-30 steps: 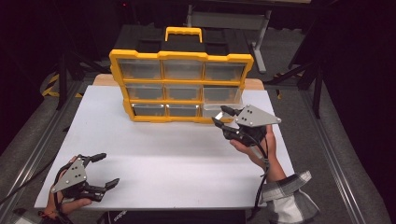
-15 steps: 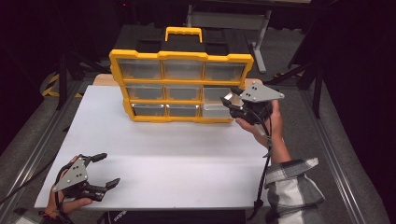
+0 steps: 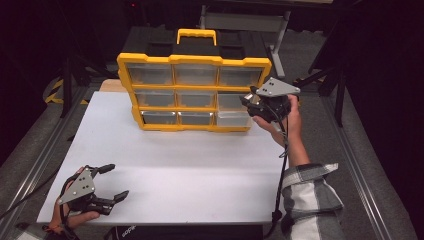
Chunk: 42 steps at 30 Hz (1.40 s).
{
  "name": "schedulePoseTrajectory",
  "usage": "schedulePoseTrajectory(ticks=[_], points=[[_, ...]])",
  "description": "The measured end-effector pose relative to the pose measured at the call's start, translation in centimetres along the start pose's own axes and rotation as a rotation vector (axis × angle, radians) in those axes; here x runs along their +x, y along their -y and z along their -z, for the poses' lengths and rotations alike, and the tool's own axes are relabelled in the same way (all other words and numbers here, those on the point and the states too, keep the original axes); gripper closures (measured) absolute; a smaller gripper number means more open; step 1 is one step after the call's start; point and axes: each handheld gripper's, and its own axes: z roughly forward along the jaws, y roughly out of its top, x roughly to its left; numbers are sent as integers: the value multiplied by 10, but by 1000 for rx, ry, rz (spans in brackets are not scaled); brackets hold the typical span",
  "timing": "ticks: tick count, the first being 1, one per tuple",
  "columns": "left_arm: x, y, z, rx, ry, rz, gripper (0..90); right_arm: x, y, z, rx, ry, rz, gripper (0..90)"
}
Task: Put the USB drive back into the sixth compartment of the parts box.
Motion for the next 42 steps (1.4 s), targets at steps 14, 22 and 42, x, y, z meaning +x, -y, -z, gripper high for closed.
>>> schedulePoseTrajectory(ticks=[14,22,42], points=[[0,0,0,4,-1,-2,94,0,2,-17,32,8,-26,541],[0,0,0,8,-3,-3,95,1,3,-19,46,9,-32,541],[1,0,0,8,-4,-3,97,1,6,-19,54,6,-52,538]])
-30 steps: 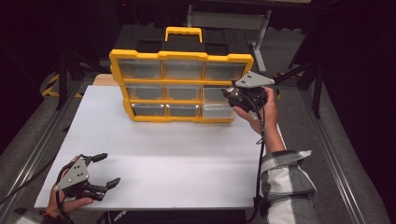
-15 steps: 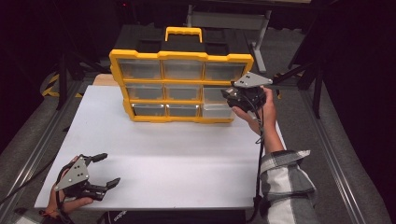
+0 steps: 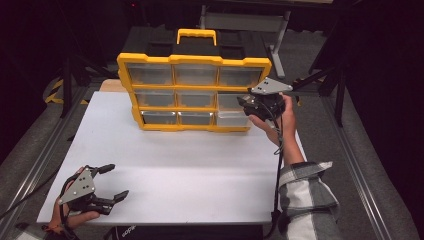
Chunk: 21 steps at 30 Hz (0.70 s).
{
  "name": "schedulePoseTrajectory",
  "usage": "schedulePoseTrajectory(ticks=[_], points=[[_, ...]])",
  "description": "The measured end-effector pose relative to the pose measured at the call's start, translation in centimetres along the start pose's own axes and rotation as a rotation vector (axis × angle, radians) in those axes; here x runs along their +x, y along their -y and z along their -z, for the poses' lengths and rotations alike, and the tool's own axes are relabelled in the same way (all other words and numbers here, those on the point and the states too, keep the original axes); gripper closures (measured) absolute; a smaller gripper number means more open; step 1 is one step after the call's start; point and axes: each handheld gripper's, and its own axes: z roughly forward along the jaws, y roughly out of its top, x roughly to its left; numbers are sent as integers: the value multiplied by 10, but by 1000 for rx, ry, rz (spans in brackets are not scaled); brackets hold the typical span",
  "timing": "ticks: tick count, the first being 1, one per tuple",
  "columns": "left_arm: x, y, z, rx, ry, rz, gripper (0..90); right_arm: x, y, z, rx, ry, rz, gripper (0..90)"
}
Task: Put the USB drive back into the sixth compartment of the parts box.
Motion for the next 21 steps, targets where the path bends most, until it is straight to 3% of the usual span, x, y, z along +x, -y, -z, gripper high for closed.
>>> schedulePoseTrajectory(ticks=[12,21], points=[[0,0,0,-2,4,-1,96,4,-2,4,-21,6,7,543],[0,0,0,0,1,-2,96,9,-2,16,-97,-3,-24,544]])
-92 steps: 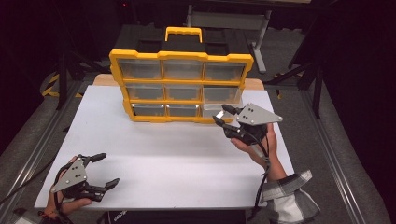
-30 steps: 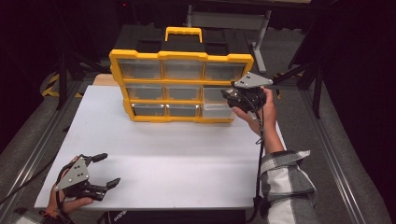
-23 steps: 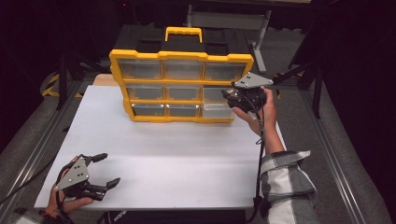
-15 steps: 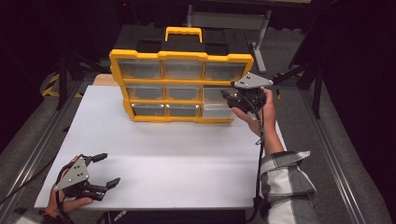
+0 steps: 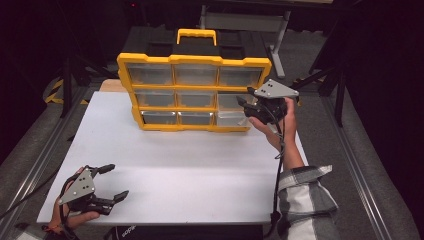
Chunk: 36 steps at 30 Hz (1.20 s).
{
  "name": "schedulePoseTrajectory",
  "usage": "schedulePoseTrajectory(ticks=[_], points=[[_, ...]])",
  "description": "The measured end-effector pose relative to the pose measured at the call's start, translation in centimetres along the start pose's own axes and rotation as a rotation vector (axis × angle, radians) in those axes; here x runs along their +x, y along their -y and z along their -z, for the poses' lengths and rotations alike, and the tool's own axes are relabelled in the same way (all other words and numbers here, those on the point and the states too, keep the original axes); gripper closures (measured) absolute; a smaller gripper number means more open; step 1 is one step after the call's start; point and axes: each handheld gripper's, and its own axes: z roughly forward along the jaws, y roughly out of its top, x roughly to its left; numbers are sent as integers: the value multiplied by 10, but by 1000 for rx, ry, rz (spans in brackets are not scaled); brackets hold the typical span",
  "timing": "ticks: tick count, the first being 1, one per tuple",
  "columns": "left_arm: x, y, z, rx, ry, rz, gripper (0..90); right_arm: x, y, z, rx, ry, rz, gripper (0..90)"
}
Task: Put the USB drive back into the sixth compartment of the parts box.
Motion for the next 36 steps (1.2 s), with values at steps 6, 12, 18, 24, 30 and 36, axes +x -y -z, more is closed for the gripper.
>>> schedulePoseTrajectory(ticks=[6,12,18,24,30,36], points=[[0,0,0,1,0,-2,97,5,2,9,-56,19,-11,500],[0,0,0,1,-1,-2,97,12,5,17,-86,27,0,469],[0,0,0,3,-4,-4,97,20,11,22,-108,39,10,393],[0,0,0,5,-2,-3,97,30,17,29,-147,50,19,293],[-1,0,0,7,-1,-3,97,39,21,33,-177,57,42,239],[-1,0,0,6,-3,-4,97,44,27,36,-198,66,39,186]])
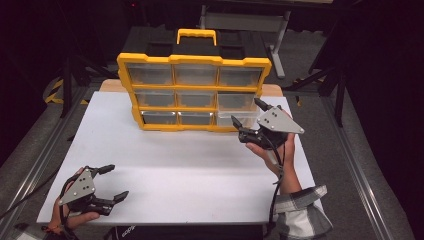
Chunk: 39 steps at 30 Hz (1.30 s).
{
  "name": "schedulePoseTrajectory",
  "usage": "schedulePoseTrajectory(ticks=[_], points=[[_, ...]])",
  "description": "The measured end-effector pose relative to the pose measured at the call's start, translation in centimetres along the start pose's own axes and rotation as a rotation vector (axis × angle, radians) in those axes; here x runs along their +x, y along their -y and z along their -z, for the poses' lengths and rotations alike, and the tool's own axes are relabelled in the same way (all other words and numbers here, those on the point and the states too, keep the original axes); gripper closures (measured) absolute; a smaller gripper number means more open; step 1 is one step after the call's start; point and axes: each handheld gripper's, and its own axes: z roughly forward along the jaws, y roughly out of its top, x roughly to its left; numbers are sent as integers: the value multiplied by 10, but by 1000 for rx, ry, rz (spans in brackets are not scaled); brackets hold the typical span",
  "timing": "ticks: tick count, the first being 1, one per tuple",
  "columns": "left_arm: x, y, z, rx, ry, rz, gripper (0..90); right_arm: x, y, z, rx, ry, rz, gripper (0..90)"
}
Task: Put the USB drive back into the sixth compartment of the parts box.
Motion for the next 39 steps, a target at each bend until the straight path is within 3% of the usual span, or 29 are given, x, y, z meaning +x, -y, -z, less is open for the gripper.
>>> schedulePoseTrajectory(ticks=[12,39], points=[[-2,-1,0,3,3,-6,98,5,9,9,-27,24,-35,137],[-4,-2,0,7,-2,-24,103,35,32,18,-48,-60,15,156]])
